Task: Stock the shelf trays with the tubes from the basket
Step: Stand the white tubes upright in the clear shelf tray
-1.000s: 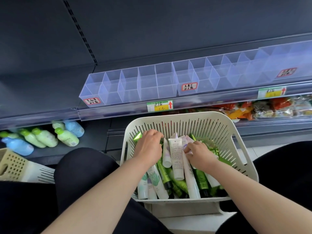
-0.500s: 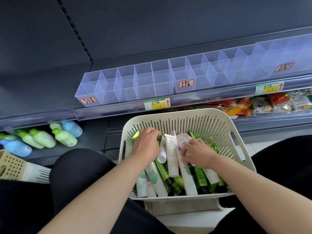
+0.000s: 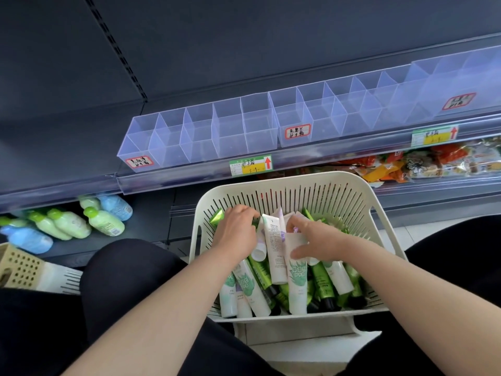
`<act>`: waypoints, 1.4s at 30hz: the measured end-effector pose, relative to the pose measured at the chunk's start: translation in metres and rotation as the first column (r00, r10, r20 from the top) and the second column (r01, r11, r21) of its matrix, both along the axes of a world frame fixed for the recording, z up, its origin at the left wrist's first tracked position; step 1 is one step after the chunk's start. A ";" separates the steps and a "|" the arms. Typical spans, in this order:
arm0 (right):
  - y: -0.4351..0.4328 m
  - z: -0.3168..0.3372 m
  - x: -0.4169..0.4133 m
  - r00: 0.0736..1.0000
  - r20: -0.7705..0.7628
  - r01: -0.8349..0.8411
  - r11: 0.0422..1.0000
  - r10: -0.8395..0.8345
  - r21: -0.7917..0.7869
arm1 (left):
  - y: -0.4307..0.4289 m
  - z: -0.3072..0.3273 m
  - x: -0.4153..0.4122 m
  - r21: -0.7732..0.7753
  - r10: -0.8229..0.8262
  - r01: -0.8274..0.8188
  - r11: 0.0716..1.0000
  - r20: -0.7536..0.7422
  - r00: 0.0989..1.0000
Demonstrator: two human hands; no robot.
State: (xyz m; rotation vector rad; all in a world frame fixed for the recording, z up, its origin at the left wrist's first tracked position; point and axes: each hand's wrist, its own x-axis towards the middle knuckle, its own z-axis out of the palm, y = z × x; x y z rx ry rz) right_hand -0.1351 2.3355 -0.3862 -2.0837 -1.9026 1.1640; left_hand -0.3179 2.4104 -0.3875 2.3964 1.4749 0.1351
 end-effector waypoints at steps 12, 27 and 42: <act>-0.020 0.038 0.036 0.903 -0.187 0.428 0.840 -0.387 0.334 | 0.002 -0.005 0.040 -0.198 0.018 -0.021 0.980 -0.019 1.000; -0.029 0.010 0.022 0.918 -0.148 0.396 0.845 -0.367 0.359 | 0.020 -0.001 0.031 -0.264 -0.282 0.236 0.935 -0.154 0.947; -0.035 0.055 0.002 0.949 -0.099 0.308 0.819 -0.299 0.484 | -0.012 0.058 0.016 -0.203 0.158 -0.089 0.975 0.352 0.922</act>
